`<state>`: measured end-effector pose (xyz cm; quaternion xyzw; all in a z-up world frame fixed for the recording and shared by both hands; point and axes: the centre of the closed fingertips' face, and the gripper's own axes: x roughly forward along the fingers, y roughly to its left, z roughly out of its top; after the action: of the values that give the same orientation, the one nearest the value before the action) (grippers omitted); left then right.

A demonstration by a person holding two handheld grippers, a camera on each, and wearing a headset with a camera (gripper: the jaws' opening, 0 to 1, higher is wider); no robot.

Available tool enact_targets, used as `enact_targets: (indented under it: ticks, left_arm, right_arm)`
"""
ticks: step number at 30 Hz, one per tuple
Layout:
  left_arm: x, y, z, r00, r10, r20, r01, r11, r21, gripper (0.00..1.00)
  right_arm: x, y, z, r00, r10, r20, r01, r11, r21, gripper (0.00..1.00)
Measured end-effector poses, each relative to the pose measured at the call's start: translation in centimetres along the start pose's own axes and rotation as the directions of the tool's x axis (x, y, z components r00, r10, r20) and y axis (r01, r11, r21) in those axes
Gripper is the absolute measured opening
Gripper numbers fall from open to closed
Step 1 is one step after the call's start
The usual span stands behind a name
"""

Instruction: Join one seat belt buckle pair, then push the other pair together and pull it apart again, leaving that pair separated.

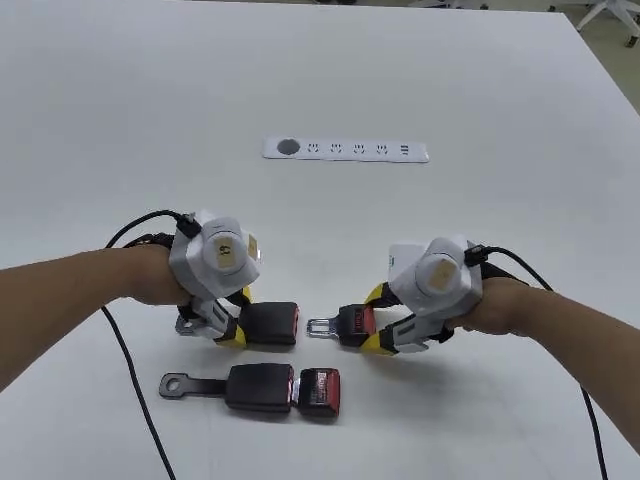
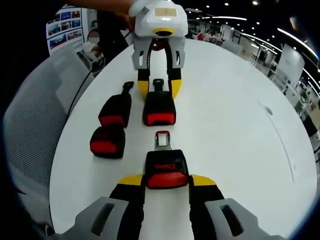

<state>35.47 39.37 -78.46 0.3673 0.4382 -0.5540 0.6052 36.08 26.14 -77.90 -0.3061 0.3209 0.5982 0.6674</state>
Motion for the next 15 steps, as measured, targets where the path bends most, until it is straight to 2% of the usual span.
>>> enact_targets:
  ticks: [15]
  left_arm:
    - [-0.1,0.0,0.1,0.9999,0.000,0.014,0.000,1.000,-0.006,0.31]
  right_arm:
    - [1.3,0.5,1.6,0.9998,0.004,0.017,-0.004,1.000,0.008,0.31]
